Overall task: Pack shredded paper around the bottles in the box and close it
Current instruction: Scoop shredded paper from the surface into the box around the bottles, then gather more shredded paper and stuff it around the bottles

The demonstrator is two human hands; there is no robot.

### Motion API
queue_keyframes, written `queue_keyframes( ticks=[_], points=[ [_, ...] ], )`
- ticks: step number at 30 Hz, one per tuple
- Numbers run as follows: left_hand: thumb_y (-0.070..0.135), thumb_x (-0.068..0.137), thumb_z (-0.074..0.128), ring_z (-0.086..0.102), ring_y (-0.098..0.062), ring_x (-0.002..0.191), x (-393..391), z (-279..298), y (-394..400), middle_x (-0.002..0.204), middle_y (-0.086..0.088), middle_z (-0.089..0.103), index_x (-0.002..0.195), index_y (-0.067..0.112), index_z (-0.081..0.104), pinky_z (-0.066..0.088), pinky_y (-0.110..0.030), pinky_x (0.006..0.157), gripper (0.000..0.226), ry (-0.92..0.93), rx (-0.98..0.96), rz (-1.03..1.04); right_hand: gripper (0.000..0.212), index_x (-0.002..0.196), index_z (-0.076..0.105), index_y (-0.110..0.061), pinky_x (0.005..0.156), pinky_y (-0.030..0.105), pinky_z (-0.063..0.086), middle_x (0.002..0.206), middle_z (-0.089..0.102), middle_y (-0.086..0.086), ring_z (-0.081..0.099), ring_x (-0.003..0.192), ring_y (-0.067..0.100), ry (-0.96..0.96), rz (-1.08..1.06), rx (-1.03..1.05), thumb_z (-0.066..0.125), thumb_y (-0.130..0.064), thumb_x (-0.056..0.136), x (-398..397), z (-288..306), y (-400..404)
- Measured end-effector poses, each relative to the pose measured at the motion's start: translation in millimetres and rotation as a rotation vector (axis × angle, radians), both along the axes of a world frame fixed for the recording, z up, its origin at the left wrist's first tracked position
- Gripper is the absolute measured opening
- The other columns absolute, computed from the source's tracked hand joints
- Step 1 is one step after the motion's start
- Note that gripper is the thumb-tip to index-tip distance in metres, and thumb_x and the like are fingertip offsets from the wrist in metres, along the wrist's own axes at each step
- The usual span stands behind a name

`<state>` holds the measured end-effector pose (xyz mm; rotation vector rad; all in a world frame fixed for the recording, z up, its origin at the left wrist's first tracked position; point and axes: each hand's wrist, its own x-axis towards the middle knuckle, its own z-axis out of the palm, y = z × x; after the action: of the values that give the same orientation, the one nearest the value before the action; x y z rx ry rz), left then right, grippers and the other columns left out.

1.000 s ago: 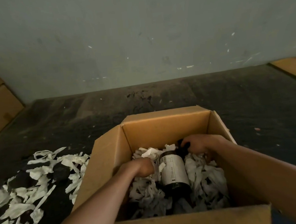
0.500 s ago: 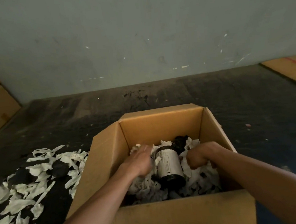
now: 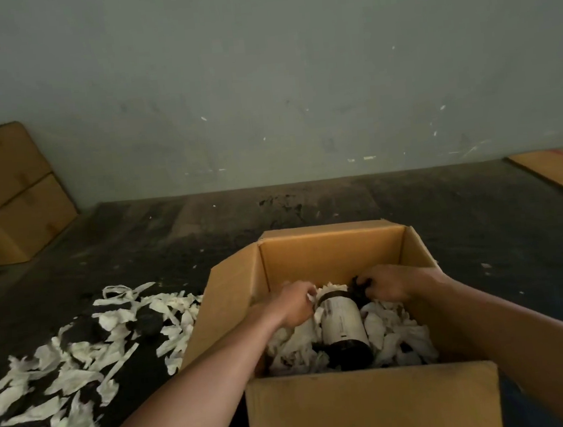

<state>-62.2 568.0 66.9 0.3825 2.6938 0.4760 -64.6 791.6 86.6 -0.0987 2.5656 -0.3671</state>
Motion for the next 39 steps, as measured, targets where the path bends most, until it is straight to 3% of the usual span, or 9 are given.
queue_keyframes(
  ticks=[3, 6, 11, 18, 23, 27, 31, 35, 39],
  points=[
    [0.026, 0.099, 0.047, 0.056, -0.022, 0.123, 11.7, 22.1, -23.1, 0.147, -0.003, 0.049, 0.15, 0.03, 0.034, 0.049, -0.042, 0.1, 0.052, 0.222, 0.141, 0.08, 0.054, 0.151, 0.035, -0.024, 0.112, 0.042, 0.036, 0.153, 0.042, 0.008, 0.043, 0.136, 0.027, 0.145, -0.053, -0.031, 0.049, -0.034, 0.1, 6.3, 10.0, -27.8],
    [0.029, 0.101, 0.045, 0.049, -0.023, 0.132, 31.8, 40.8, -59.3, 0.151, -0.003, 0.046, 0.152, 0.025, 0.029, 0.04, -0.04, 0.109, 0.054, 0.447, 0.238, 0.126, 0.061, 0.156, 0.024, -0.025, 0.114, 0.043, 0.031, 0.159, 0.029, 0.011, 0.034, 0.142, 0.034, 0.255, -0.051, -0.053, 0.048, -0.037, 0.101, 18.8, 19.7, -70.0],
    [0.033, 0.101, 0.043, 0.045, -0.024, 0.135, 68.6, 40.4, -152.6, 0.152, -0.005, 0.043, 0.151, 0.023, 0.032, 0.035, -0.04, 0.108, 0.053, 0.532, 0.262, 0.208, 0.063, 0.156, 0.019, -0.029, 0.118, 0.051, 0.021, 0.164, 0.017, 0.011, 0.016, 0.149, 0.038, 0.348, -0.014, -0.077, 0.044, -0.044, 0.1, 39.8, 17.3, -158.5],
    [0.046, 0.097, 0.048, 0.019, -0.028, 0.15, 148.4, -20.6, -306.9, 0.162, -0.004, 0.024, 0.154, 0.027, 0.023, 0.028, -0.053, 0.116, 0.065, 0.388, 0.265, 0.376, 0.065, 0.156, 0.014, -0.034, 0.117, 0.049, 0.02, 0.165, 0.004, 0.006, 0.008, 0.15, 0.034, 0.534, 0.086, -0.238, 0.048, -0.039, 0.1, 119.9, -6.5, -305.2],
    [0.06, 0.092, 0.051, -0.003, -0.034, 0.152, 219.9, -76.7, -384.6, 0.167, -0.002, 0.001, 0.158, 0.031, 0.003, 0.011, -0.055, 0.121, 0.086, 0.191, 0.169, 0.519, 0.069, 0.155, 0.012, -0.041, 0.119, 0.049, 0.026, 0.166, 0.001, 0.0, 0.003, 0.152, 0.024, 0.564, 0.257, -0.311, 0.048, -0.052, 0.096, 190.0, -68.5, -374.1],
    [0.07, 0.084, 0.054, -0.005, -0.038, 0.151, 265.0, -123.7, -431.5, 0.166, -0.005, -0.007, 0.157, 0.031, -0.006, 0.009, -0.057, 0.12, 0.102, 0.023, 0.081, 0.594, 0.092, 0.152, -0.01, -0.048, 0.119, 0.057, 0.009, 0.164, -0.018, 0.003, -0.011, 0.151, 0.033, 0.369, 0.203, -0.12, 0.045, -0.077, 0.083, 223.0, -134.6, -385.7],
    [0.077, 0.077, 0.055, -0.011, -0.042, 0.149, 289.4, -162.1, -466.6, 0.165, -0.011, -0.015, 0.155, 0.032, -0.016, 0.001, -0.057, 0.119, 0.115, -0.072, -0.002, 0.663, 0.114, 0.139, -0.035, -0.053, 0.117, 0.065, 0.004, 0.159, -0.034, 0.005, -0.021, 0.148, 0.037, 0.252, 0.023, -0.024, 0.037, -0.097, 0.062, 240.5, -178.3, -364.4],
    [0.087, 0.075, 0.041, -0.018, -0.045, 0.147, 286.9, -177.9, -485.8, 0.164, -0.012, -0.02, 0.154, 0.034, -0.018, -0.007, -0.055, 0.119, 0.112, -0.055, -0.178, 0.632, 0.119, 0.138, -0.039, -0.049, 0.119, 0.059, -0.002, 0.16, -0.032, 0.01, -0.019, 0.149, 0.037, 0.26, -0.036, -0.001, 0.02, -0.105, 0.05, 243.8, -195.0, -356.0],
    [0.1, 0.059, 0.028, -0.021, -0.048, 0.145, 265.5, -187.0, -504.9, 0.162, -0.012, -0.023, 0.151, 0.039, -0.023, -0.009, -0.057, 0.118, 0.122, -0.028, -0.215, 0.665, 0.116, 0.135, -0.042, -0.048, 0.116, 0.062, -0.007, 0.161, -0.029, 0.012, -0.019, 0.149, 0.037, 0.274, -0.045, 0.037, 0.015, -0.104, 0.051, 219.0, -198.8, -376.5]
  ],
)
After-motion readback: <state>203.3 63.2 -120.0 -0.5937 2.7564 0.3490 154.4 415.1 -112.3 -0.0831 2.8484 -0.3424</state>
